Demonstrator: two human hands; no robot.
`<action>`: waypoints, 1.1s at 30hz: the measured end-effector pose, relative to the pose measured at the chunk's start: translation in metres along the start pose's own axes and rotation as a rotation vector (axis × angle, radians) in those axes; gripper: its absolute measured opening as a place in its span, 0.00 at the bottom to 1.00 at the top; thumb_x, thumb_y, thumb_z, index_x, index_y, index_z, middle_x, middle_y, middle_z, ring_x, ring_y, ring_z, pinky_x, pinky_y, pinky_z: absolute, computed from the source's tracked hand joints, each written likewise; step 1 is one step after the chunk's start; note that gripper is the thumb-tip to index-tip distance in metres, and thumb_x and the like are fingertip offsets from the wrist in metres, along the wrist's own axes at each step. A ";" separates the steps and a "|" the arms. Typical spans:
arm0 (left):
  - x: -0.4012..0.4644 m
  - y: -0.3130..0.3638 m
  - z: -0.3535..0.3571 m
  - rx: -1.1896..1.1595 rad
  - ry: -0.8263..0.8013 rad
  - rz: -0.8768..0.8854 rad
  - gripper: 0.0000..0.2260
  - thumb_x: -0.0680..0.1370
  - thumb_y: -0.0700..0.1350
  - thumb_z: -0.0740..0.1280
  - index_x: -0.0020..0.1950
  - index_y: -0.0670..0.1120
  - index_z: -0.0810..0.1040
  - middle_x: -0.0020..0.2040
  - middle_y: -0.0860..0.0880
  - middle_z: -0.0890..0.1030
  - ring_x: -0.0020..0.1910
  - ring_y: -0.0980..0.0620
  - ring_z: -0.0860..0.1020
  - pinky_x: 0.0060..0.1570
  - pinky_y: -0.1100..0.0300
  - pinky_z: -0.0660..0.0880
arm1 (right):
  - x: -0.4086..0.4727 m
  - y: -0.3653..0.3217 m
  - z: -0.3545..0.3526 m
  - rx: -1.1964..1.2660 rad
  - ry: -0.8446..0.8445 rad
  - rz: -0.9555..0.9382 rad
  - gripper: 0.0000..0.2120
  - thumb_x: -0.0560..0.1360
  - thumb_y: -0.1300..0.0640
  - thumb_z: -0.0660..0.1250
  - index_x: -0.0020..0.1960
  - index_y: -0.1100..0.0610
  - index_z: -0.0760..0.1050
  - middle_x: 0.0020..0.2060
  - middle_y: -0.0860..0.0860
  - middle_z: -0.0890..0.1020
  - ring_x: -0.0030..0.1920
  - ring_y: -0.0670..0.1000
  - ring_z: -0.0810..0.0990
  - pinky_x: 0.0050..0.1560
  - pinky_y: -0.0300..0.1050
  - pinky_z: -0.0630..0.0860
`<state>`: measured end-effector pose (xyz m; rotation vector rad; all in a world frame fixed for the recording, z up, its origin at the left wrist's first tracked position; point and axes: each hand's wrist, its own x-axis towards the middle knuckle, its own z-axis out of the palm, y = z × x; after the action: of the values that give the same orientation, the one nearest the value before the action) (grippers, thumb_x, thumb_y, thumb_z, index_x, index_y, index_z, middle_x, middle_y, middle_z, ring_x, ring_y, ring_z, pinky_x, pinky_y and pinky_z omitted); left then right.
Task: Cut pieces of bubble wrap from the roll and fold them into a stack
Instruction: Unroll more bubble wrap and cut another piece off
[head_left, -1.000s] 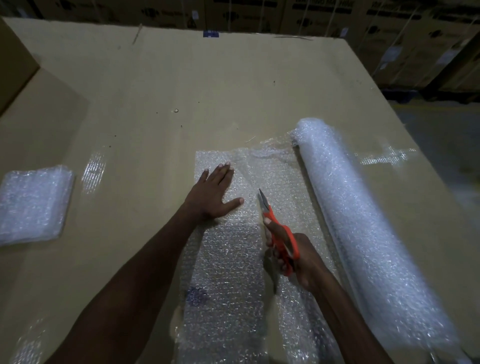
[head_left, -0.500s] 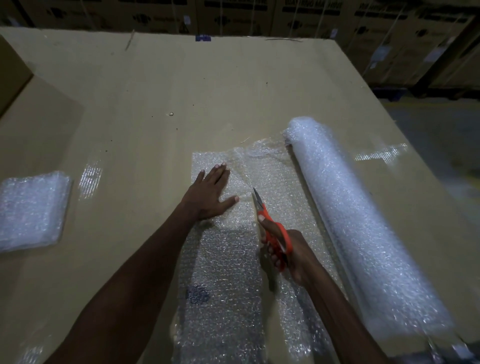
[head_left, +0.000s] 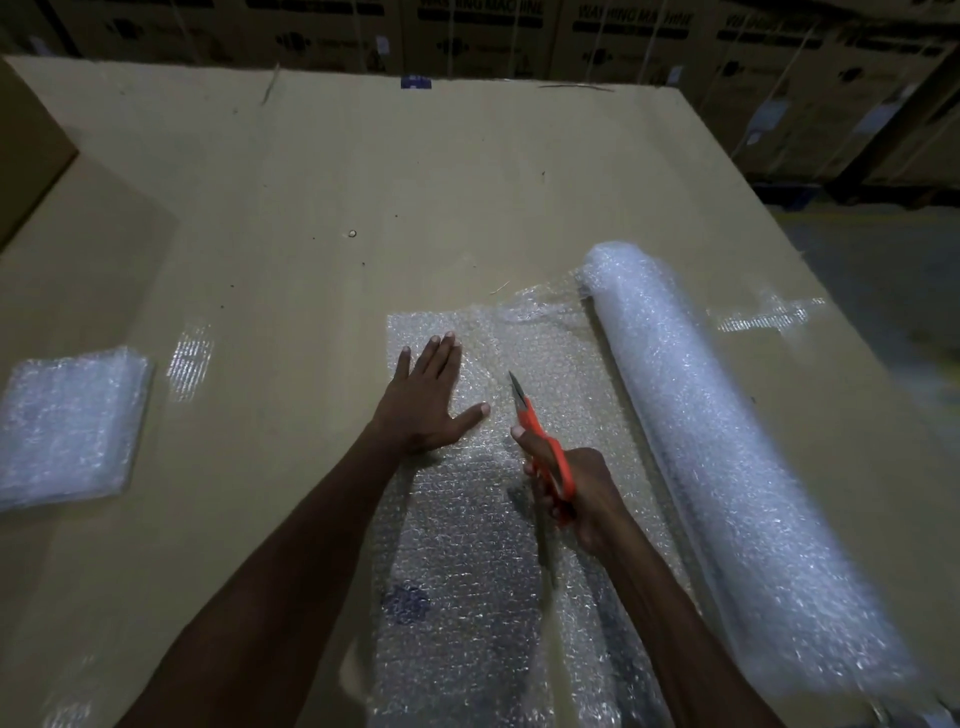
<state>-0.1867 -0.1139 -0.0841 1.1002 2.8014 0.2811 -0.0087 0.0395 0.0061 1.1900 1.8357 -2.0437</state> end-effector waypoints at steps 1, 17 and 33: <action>-0.001 0.000 0.001 -0.007 0.001 -0.003 0.46 0.76 0.74 0.44 0.82 0.42 0.43 0.82 0.45 0.41 0.81 0.48 0.40 0.78 0.42 0.40 | 0.000 0.000 0.000 -0.001 0.003 -0.006 0.23 0.69 0.43 0.79 0.41 0.64 0.82 0.24 0.53 0.76 0.20 0.47 0.70 0.22 0.36 0.63; -0.014 0.005 0.003 0.005 -0.004 -0.055 0.46 0.76 0.74 0.45 0.82 0.41 0.43 0.82 0.44 0.40 0.80 0.49 0.39 0.77 0.42 0.38 | 0.011 -0.006 0.009 0.003 -0.054 -0.017 0.23 0.68 0.42 0.80 0.39 0.63 0.80 0.25 0.55 0.74 0.21 0.49 0.69 0.22 0.36 0.64; -0.019 0.006 0.002 0.028 0.001 -0.062 0.48 0.75 0.75 0.43 0.81 0.41 0.42 0.82 0.44 0.39 0.80 0.48 0.38 0.77 0.41 0.36 | 0.024 -0.005 0.013 -0.018 -0.062 -0.112 0.26 0.67 0.39 0.80 0.41 0.63 0.81 0.29 0.60 0.74 0.22 0.51 0.68 0.23 0.38 0.61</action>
<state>-0.1685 -0.1224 -0.0844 1.0164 2.8425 0.2364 -0.0338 0.0384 -0.0064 1.0300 1.9280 -2.0916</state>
